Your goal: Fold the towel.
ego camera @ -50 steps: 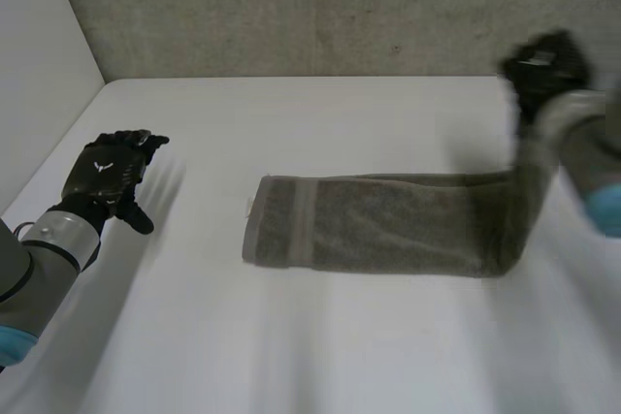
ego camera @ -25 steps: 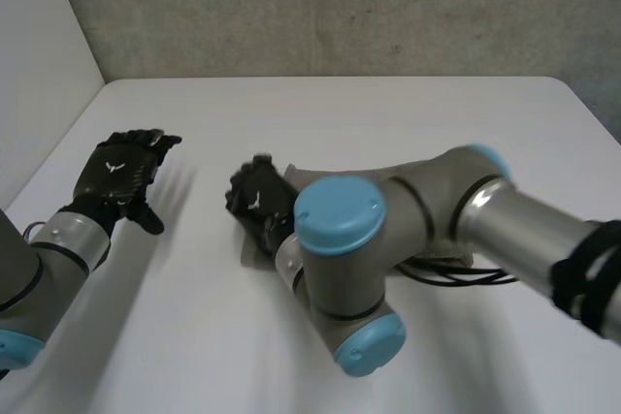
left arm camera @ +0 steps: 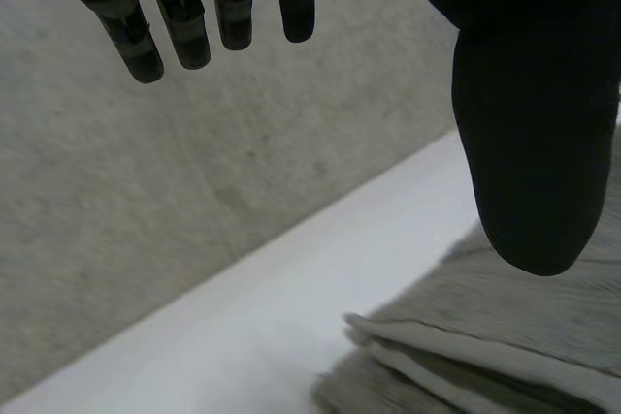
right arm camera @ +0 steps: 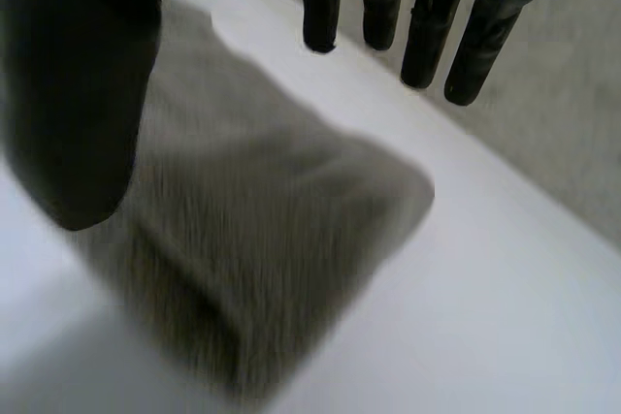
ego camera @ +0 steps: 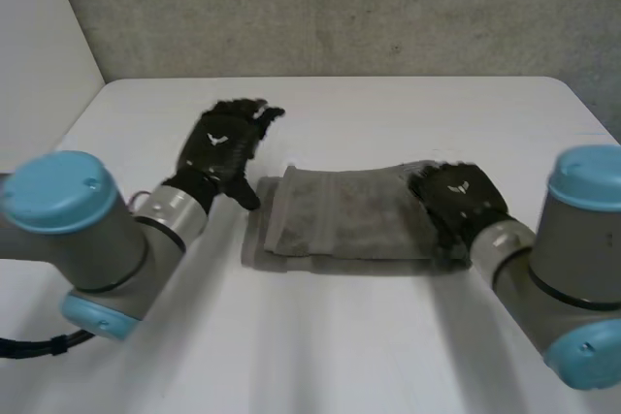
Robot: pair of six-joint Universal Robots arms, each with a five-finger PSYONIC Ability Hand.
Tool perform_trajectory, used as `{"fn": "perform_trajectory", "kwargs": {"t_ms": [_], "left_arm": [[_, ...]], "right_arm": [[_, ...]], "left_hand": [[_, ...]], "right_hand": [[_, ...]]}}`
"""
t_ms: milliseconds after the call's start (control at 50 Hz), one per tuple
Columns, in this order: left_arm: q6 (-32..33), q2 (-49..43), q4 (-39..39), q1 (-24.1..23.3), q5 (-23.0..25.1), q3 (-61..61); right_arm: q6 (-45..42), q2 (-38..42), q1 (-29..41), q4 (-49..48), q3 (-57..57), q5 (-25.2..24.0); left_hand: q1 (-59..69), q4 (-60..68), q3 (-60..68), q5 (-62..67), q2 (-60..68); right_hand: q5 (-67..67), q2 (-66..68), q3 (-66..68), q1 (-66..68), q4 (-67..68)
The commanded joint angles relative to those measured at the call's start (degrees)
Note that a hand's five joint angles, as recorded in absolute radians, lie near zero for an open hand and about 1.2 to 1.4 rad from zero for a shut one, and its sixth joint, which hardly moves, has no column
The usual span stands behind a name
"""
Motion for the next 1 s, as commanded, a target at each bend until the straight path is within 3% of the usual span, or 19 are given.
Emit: {"fn": "perform_trajectory", "kwargs": {"t_ms": [20,40,60,100,220,280,320,380,420,540,640,760,800,820,860,880,920,1000], "left_arm": [[-0.1,-2.8,-0.2,-0.9,-0.4,0.4],[-0.1,-2.6,-0.2,-0.8,-0.4,0.2],[-0.1,-2.1,-0.2,-0.8,-0.4,-0.1],[-0.2,-1.5,-0.2,-0.7,-0.5,-0.3],[-0.3,3.2,-0.3,0.4,-2.2,-1.5],[-0.3,6.6,-0.3,1.5,-2.9,-1.4],[-0.3,8.4,-0.3,2.0,-3.0,-1.2],[-0.6,11.3,-0.3,2.5,-3.0,-0.3],[-0.9,12.6,-0.3,2.5,-3.0,0.5],[-4.6,17.6,-0.5,3.0,-3.1,3.0],[-9.1,18.5,-0.6,4.6,-3.0,3.1],[-11.6,18.2,-1.4,5.4,-2.8,2.6],[-11.6,17.7,-1.5,5.3,-2.8,2.6],[-11.5,17.5,-1.5,5.3,-2.8,2.5],[-11.6,17.1,-1.5,5.3,-2.8,2.6],[-11.6,16.7,-1.5,5.2,-2.8,2.9],[-11.6,16.2,-1.6,5.2,-2.9,3.0],[-11.7,15.8,-1.6,5.3,-3.1,3.2]], "right_arm": [[-0.5,3.4,-6.1,-8.3,6.3,-3.5],[-0.7,4.2,-6.8,-9.5,6.3,-3.9],[-0.7,4.2,-6.8,-9.5,6.3,-3.9],[-1.1,5.3,-8.0,-10.1,5.6,-3.1],[-3.4,5.5,-7.7,-10.0,1.9,-1.8],[-9.1,5.0,-6.8,-10.1,-1.1,0.9],[-15.7,4.4,-1.1,-9.7,-5.2,2.0],[-19.0,5.0,3.7,-9.4,-8.0,2.2],[-25.3,7.3,12.0,-8.3,-13.2,2.1],[-35.5,15.1,23.7,-7.3,-21.7,0.8],[-38.4,21.7,28.8,-5.5,-25.5,-2.0],[-38.0,24.7,29.7,-2.9,-27.1,-1.7],[-36.5,23.3,29.3,-2.6,-26.8,-0.4],[-36.5,23.2,29.3,-2.6,-26.8,-0.4],[-31.9,19.0,29.1,-3.1,-25.5,2.0],[-31.9,18.9,29.0,-3.1,-25.5,2.1],[-23.3,13.8,28.4,-3.2,-22.5,4.1],[-14.5,8.3,25.6,-3.1,-19.5,4.4]], "left_hand": [[1.8,1.8,1.8,1.0,1.9],[1.8,1.8,1.8,1.0,1.9],[1.8,1.8,1.8,1.0,1.9],[1.8,1.8,1.8,1.0,1.9],[1.5,1.5,1.5,0.7,1.5],[1.3,1.3,1.3,0.5,1.4],[1.3,1.3,1.3,0.5,1.4],[1.3,1.3,1.3,0.5,1.4],[1.3,1.3,1.3,0.5,1.4],[1.3,1.3,1.3,0.5,1.4],[1.5,1.5,1.5,0.7,1.5],[1.5,1.5,1.5,0.7,1.5],[1.5,1.5,1.5,0.7,1.5],[1.5,1.5,1.5,0.7,1.5],[1.5,1.5,1.5,0.7,1.5],[1.5,1.5,1.5,0.7,1.5],[1.5,1.5,1.5,0.7,1.5],[1.5,1.5,1.5,0.7,1.5]], "right_hand": [[20.0,20.4,20.2,20.1,20.0],[30.5,30.9,30.7,30.6,30.5],[30.6,31.0,30.8,30.7,30.6],[61.7,62.1,61.9,61.8,61.7],[63.3,63.7,63.6,63.4,63.4],[63.3,63.7,63.6,63.4,63.4],[63.3,63.7,63.6,63.4,63.4],[63.3,63.7,63.6,63.4,63.4],[63.3,63.7,63.6,63.4,63.4],[63.3,63.7,63.6,63.4,63.4],[63.3,63.7,63.6,63.4,63.4],[63.3,63.7,63.6,63.4,63.4],[23.6,24.0,23.8,23.7,23.6],[23.4,23.8,23.6,23.4,23.4],[4.1,4.5,4.3,4.2,4.1],[4.0,4.4,4.2,4.1,4.0],[-6.7,-6.3,-6.4,-6.6,-6.6],[-6.7,-6.3,-6.4,-6.6,-6.6]]}}
